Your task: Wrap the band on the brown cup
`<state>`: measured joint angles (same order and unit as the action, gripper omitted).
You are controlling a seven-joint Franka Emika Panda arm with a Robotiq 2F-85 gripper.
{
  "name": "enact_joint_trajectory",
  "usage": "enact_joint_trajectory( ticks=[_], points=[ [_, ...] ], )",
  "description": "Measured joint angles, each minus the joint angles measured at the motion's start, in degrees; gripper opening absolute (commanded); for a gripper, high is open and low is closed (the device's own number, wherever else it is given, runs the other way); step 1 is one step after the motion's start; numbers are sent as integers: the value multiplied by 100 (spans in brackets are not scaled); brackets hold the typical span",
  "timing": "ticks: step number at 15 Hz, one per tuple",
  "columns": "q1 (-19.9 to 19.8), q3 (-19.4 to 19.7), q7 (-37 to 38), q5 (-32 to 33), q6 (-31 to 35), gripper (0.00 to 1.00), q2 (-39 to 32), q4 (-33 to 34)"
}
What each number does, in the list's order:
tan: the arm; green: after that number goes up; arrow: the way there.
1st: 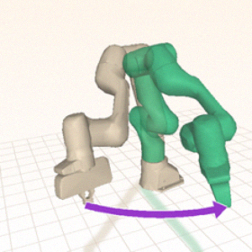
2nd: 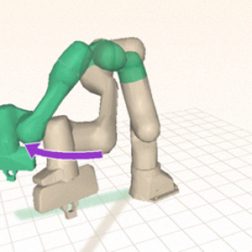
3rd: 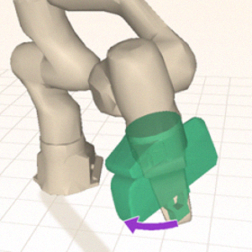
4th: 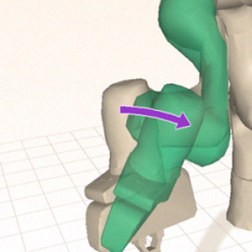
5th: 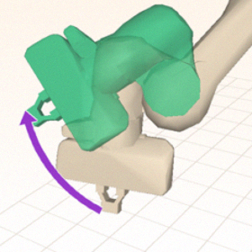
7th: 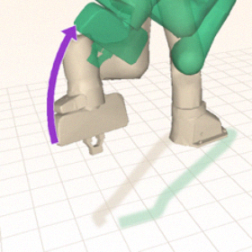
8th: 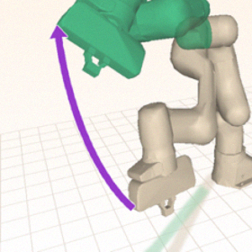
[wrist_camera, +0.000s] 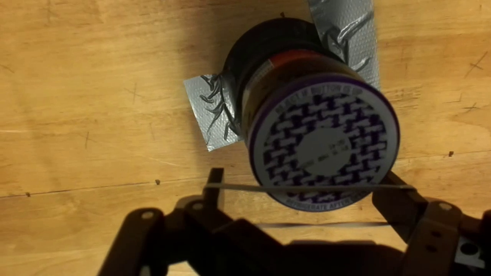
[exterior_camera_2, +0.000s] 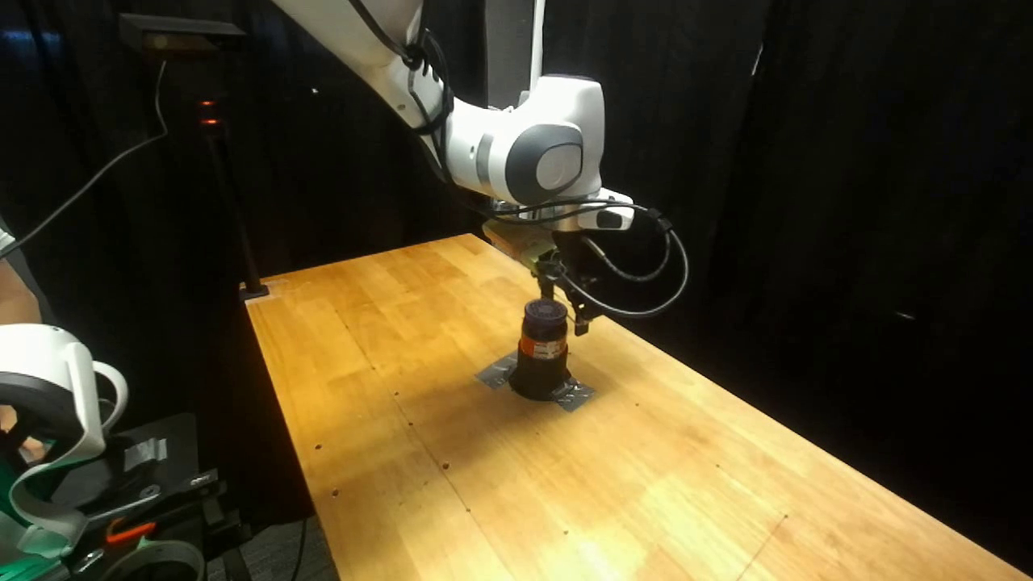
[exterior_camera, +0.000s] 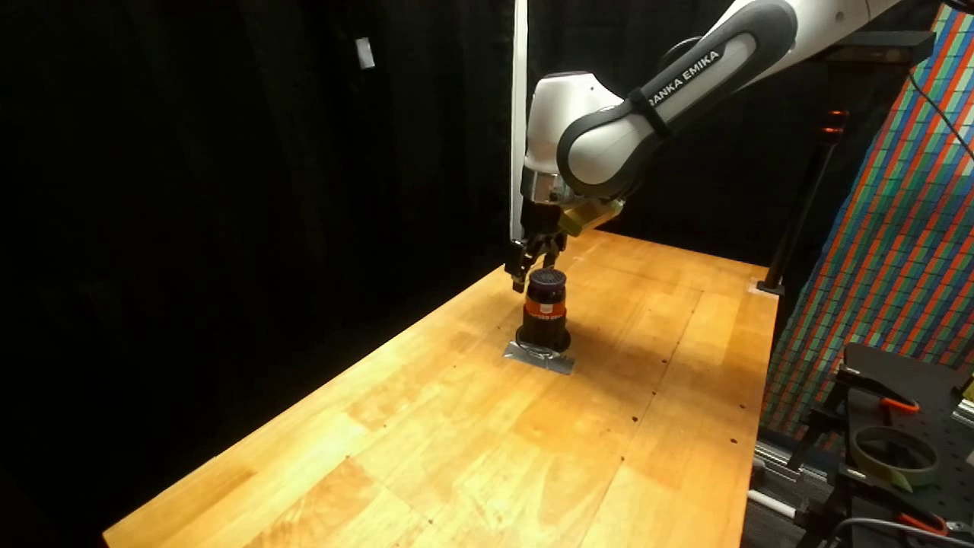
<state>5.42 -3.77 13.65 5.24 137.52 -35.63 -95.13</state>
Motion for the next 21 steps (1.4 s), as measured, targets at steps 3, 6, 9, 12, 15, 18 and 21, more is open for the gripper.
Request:
enact_joint_trajectory(
  ticks=[3,6,9,12,15,18,21],
  points=[
    [1,32,2,-6,11,100,-90,59],
    [1,37,0,-52,-55,100,-142,78],
    [1,35,-55,-217,-353,100,-129,90],
    [1,34,-98,-296,-623,100,-13,80],
    [-7,29,-198,-461,-836,100,189,-22],
    [-94,-59,-508,-862,-956,100,422,-276],
    [-193,-135,-825,-1209,-972,100,605,-632]
  ],
)
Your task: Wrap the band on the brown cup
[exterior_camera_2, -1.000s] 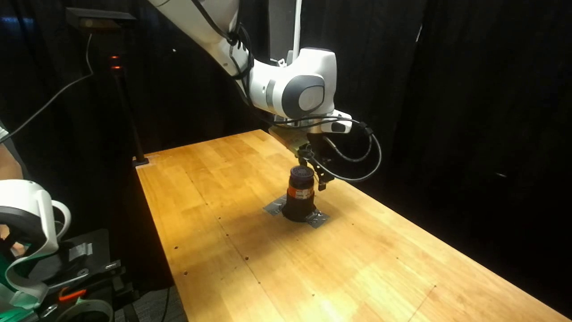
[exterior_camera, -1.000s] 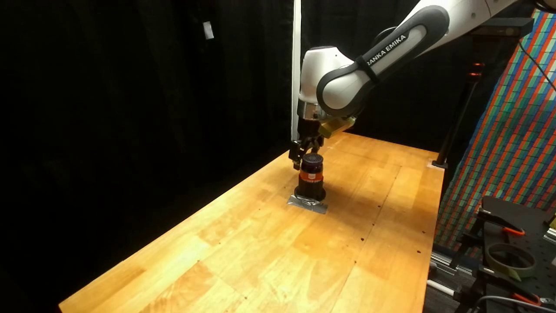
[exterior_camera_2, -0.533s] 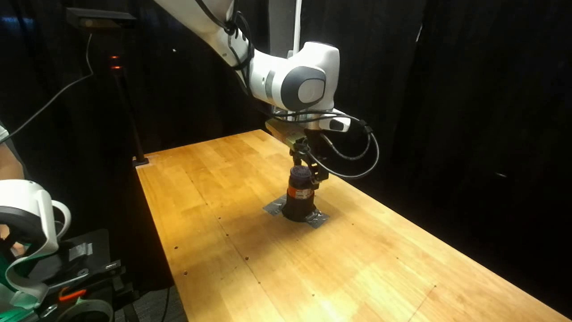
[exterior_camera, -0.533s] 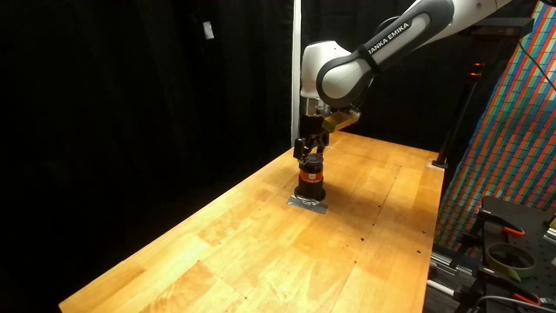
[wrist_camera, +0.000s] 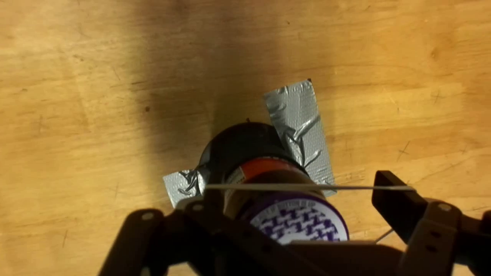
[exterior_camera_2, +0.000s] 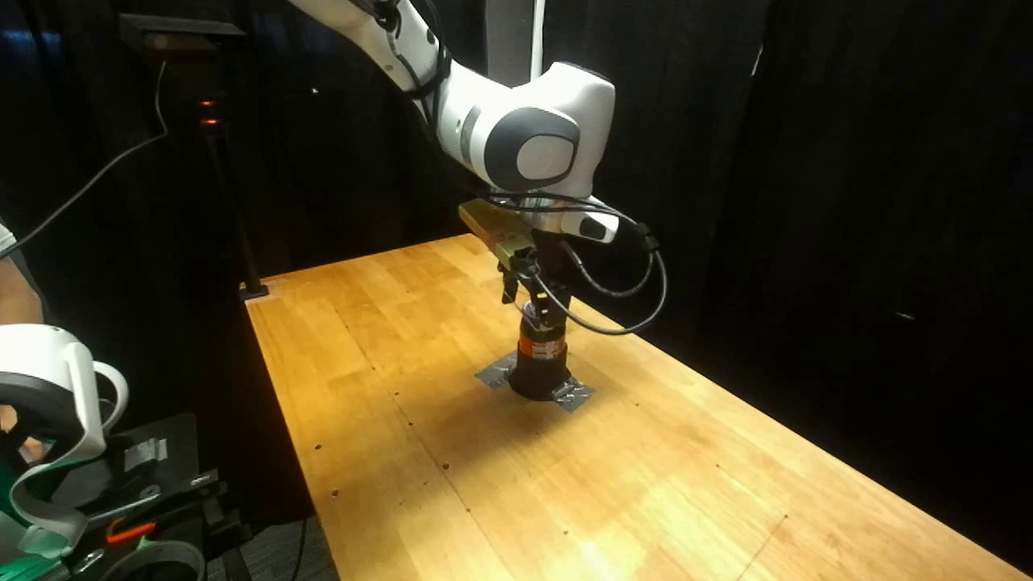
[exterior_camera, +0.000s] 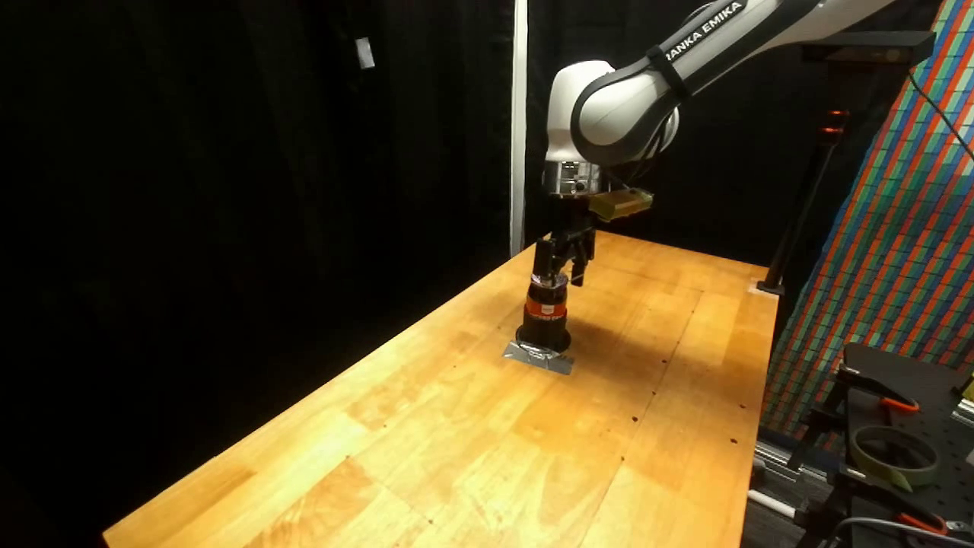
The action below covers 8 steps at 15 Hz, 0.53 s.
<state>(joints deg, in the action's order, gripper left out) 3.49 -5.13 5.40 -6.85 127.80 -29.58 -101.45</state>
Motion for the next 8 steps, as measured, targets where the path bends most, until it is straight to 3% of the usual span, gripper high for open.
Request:
enact_joint_trajectory(
  ticks=[4,8],
  points=[
    [-64,-13,-224,-257,237,100,75,-380],
    [-56,-14,-228,-261,1016,100,138,-770]
  ],
)
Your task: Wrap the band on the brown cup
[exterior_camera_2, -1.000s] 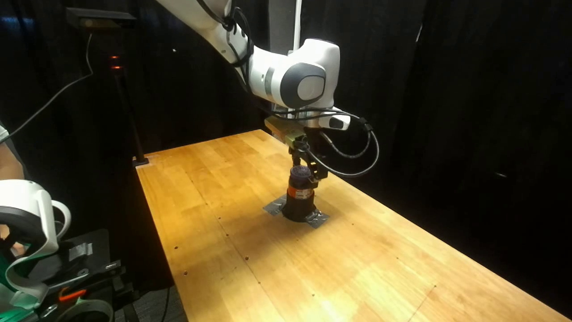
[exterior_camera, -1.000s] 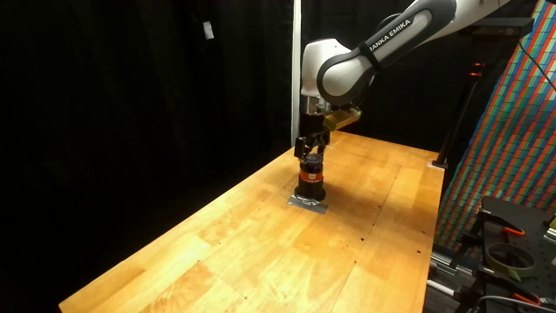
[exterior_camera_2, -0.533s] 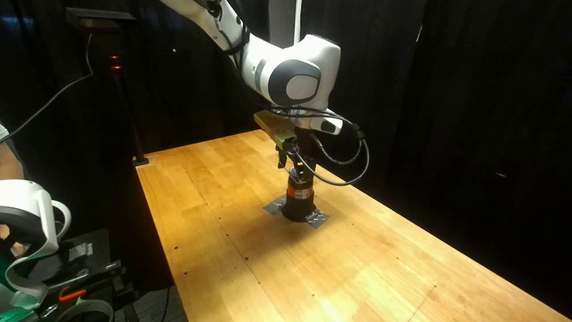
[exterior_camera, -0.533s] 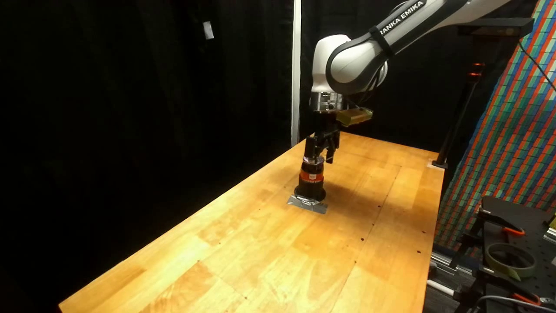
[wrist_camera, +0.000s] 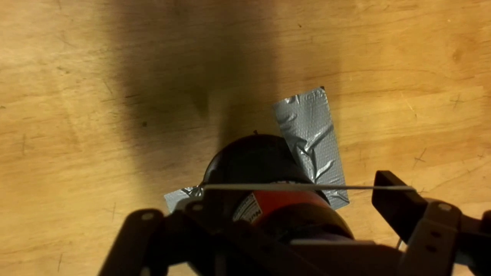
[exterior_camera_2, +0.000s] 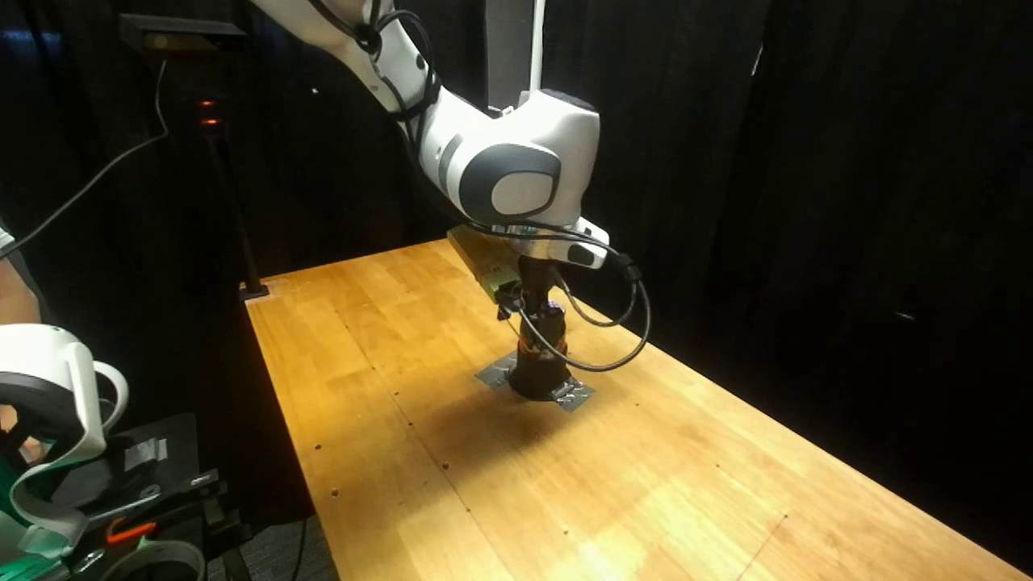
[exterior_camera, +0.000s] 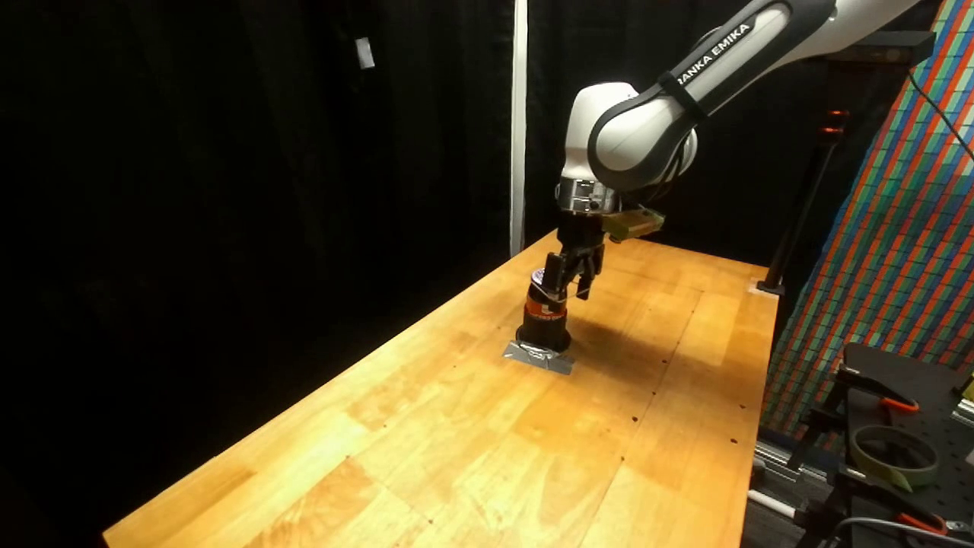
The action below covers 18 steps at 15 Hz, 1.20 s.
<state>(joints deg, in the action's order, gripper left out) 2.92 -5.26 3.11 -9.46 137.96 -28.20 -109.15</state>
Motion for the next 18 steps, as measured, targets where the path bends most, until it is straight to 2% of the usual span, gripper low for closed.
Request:
enact_joint_trajectory(
  ticks=[5,6,7,8,9,14,15,18],
  points=[
    [174,61,183,171,1205,100,458,-951],
    [237,85,275,257,1466,75,618,-1217],
    [305,118,379,364,1732,73,782,-1482],
    [370,150,483,476,2020,66,943,-1746],
    [414,162,535,534,2325,56,1097,-2009],
    [489,109,561,574,3994,18,1493,-3046],
    [507,108,563,574,4379,13,1489,-3206],
    [557,109,597,559,5573,8,1378,-3597]
  ],
)
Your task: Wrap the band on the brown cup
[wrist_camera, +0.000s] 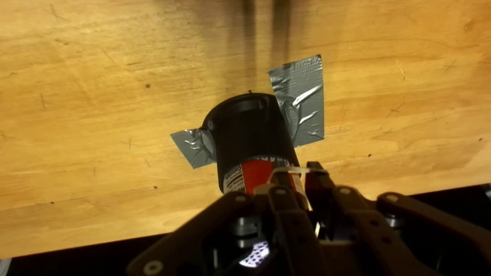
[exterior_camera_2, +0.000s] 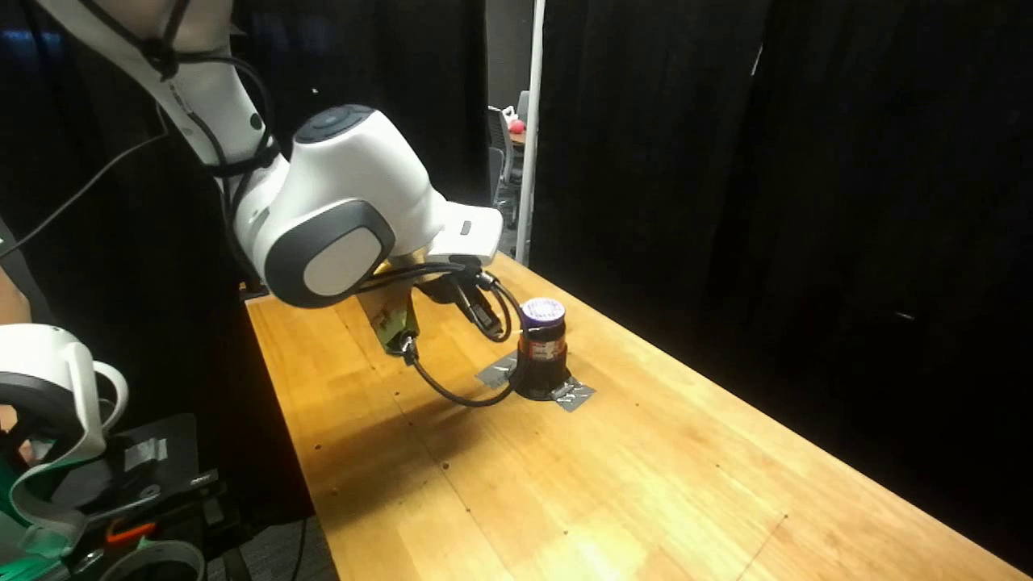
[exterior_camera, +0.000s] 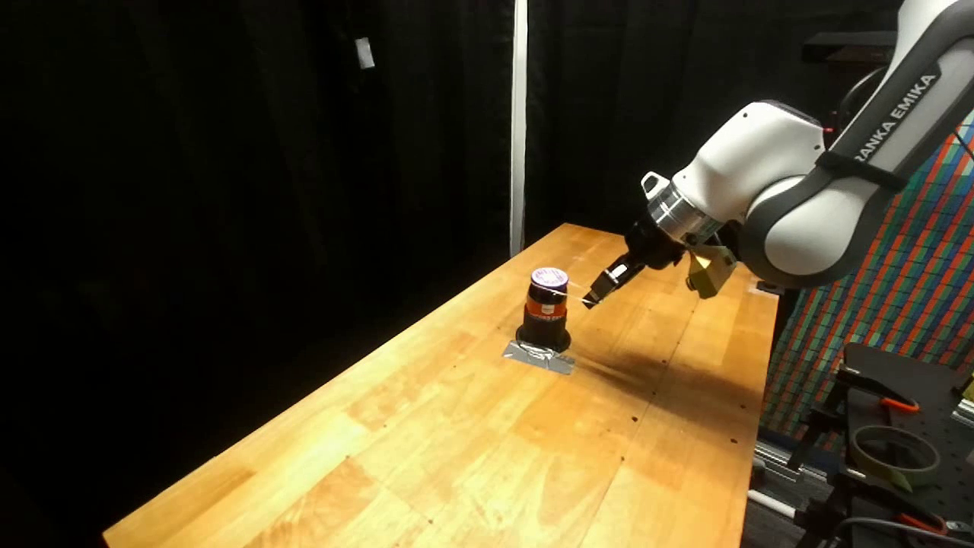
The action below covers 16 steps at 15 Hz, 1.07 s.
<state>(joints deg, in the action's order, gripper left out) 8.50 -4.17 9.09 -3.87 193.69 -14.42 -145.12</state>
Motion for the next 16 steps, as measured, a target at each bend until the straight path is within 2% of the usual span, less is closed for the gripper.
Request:
enact_joint_trajectory(
  ticks=[6,13,14,16],
  points=[
    [30,-33,31,-327,2249,14,-732,-250],
    [13,-341,530,-358,4598,8,-1610,-236],
    [13,-366,566,-358,4878,9,-1715,-235],
    [5,-397,582,-358,4814,9,-1748,-69]
  ],
)
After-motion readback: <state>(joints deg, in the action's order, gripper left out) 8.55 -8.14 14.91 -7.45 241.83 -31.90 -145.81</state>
